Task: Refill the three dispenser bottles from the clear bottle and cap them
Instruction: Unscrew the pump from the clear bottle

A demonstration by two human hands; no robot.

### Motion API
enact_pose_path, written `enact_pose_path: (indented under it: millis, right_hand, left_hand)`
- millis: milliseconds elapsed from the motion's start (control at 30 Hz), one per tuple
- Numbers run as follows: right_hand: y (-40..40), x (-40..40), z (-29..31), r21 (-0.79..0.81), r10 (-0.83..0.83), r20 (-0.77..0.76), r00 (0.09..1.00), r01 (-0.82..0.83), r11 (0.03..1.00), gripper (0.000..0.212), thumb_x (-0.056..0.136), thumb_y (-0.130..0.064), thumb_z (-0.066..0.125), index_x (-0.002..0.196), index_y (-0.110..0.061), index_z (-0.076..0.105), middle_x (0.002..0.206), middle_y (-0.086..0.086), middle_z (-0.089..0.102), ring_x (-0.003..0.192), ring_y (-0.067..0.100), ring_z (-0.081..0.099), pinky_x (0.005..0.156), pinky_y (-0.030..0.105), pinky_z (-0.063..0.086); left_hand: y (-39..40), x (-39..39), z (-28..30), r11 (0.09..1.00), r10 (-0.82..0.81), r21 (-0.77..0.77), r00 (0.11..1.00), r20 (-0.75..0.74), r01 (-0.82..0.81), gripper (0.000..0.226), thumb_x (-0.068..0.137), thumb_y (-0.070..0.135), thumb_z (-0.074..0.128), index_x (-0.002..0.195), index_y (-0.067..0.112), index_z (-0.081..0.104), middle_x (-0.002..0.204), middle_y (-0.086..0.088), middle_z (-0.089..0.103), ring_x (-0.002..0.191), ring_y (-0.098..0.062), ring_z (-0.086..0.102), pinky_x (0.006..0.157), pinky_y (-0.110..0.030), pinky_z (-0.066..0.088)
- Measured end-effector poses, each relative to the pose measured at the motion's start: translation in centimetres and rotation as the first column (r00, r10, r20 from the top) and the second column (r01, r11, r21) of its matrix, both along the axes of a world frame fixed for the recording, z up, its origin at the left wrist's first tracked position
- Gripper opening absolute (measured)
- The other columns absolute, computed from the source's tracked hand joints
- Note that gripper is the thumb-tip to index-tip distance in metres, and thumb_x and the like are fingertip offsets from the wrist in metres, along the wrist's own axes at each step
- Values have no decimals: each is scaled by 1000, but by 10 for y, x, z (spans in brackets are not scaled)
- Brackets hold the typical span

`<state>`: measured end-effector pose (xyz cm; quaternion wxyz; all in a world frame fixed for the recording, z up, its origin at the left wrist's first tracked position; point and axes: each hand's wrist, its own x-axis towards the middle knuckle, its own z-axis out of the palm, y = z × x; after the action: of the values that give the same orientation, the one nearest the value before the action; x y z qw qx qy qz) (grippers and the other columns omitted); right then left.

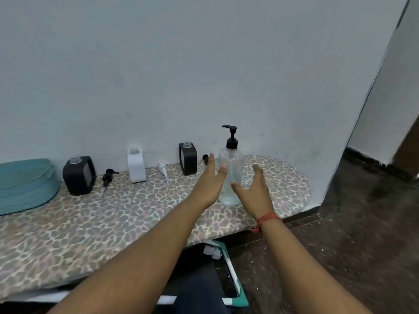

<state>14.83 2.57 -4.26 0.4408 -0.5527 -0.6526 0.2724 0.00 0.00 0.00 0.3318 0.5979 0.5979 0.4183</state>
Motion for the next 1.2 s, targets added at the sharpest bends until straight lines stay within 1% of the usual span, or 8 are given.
enact_pose_path:
  millis: [67,167,400,567,733,900,1000,1200]
  right_hand:
    - [9,-3,0,-56,113,-73,991,-117,991,86,85,-39,72,153,-27,22,155,-3,37,137,18,42,106,34,41]
    - [19,-12,-2,-82,176,-118,977,-186,979,67,82,-38,74,136,-35,34,124,-11,55,112,12,59,81,22,49]
    - [21,-41,4,-18,97,-88,991,-99,995,52,78,-33,68,116,-38,33,100,-15,55,87,-3,57,62,22,45]
    - [18,-78,5,-27,161,-81,984,-164,986,63,78,-25,67,134,-23,37,119,0,58,101,18,61,80,38,56]
    - [1,-140,9,-44,294,-116,949,-300,953,55,82,-23,67,128,-27,35,109,-6,60,95,15,64,62,22,47]
    - [-23,-202,13,-29,475,-121,872,-482,876,61,81,-34,70,131,-30,35,114,-13,59,99,0,61,71,16,48]
    - [-37,-233,19,-38,573,-122,810,-581,813,61,79,-43,73,127,-32,38,116,-19,59,99,-9,60,71,8,47]
    - [-54,-273,19,-49,661,-106,743,-667,743,63,78,-46,74,129,-29,41,120,-15,61,108,3,62,87,24,52]
  left_hand:
    - [11,3,0,1000,-10,-24,996,90,12,73,106,54,43,164,33,4,170,6,21,151,-16,31,111,-30,28]
    - [24,1,-4,1000,-7,-15,986,167,9,68,103,39,59,161,30,25,157,6,44,132,-8,47,103,-27,40]
    - [28,-20,-8,997,-7,79,977,213,-10,62,94,29,75,149,26,46,139,9,55,124,-11,57,93,-23,51]
    - [17,-55,-9,990,70,107,979,191,-92,68,92,33,77,151,28,44,140,10,53,124,-10,55,90,-22,50]
    - [-9,-110,-7,953,262,114,954,148,-279,75,90,37,78,153,24,39,142,5,47,122,-11,51,91,-25,47]
    - [-47,-173,-5,891,419,156,904,83,-426,73,87,39,80,147,21,42,139,1,48,121,-14,54,95,-29,51]
    - [-71,-206,-6,845,499,199,866,47,-497,75,85,41,82,145,20,42,133,5,46,118,-11,54,85,-18,45]
    - [-99,-248,-16,789,571,252,820,38,-561,79,82,43,84,145,21,42,131,11,40,120,-10,50,97,-28,46]
